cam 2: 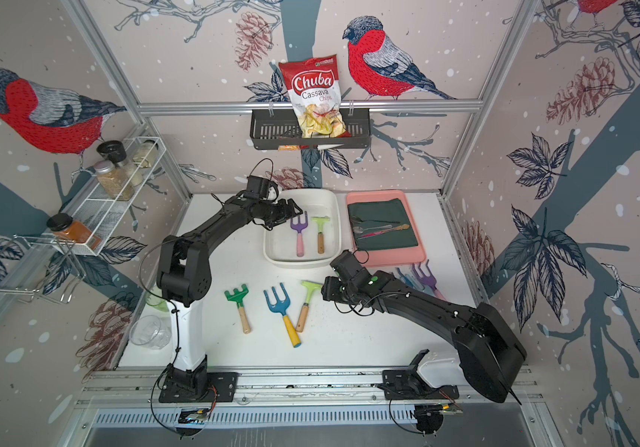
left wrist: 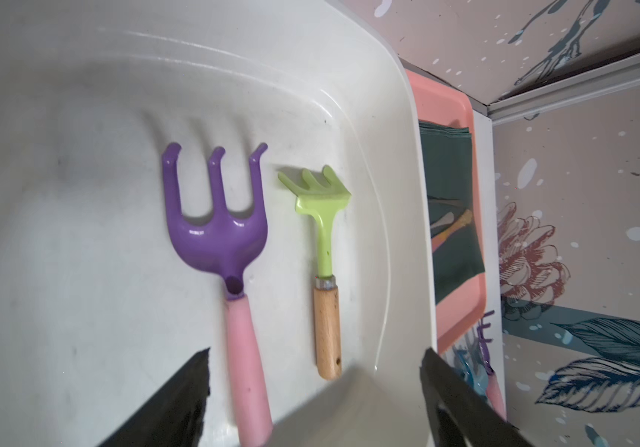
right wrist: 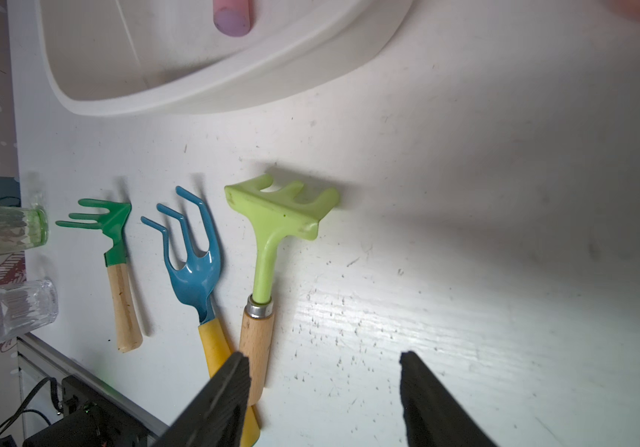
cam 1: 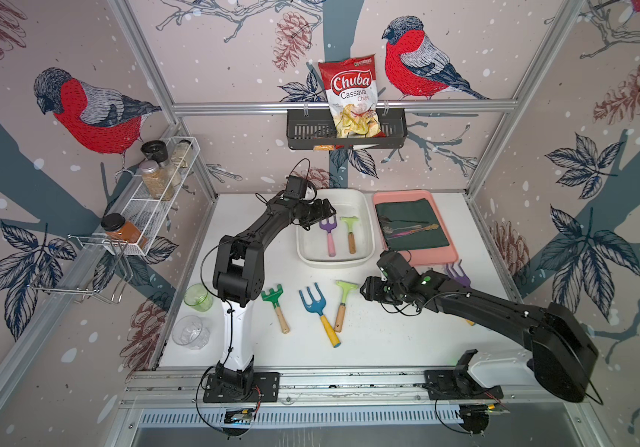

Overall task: Put the rake into the storage box
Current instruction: Place the rake in the storage box, then pick up the rake at the center of the board.

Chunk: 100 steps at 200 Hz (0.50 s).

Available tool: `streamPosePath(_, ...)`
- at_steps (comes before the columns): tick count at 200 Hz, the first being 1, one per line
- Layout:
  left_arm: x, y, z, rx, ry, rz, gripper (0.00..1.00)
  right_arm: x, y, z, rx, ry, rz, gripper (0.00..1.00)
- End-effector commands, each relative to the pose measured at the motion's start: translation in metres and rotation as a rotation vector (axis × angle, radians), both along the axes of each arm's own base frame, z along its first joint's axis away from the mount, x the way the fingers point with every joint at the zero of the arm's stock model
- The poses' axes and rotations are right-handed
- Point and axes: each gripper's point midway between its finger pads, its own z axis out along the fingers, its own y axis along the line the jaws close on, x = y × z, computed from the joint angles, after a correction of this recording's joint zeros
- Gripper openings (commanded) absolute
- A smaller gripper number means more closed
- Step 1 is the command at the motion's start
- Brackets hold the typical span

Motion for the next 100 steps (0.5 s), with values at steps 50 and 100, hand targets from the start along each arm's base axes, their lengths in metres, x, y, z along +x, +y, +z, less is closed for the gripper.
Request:
streamPosePath(50, -0.055, 0.007, 0.029, -0.027, -0.047, -0.011, 0.85, -0.013, 0.049, -0.021, -0.097, 0.024, 0.039, 0.65)
streamPosePath(100, -0.071, 0.016, 0.029, -0.01, -0.046, -0.01, 0.86, -0.027, 0.071, -0.041, -0.19, 0.081, 0.13, 0.64)
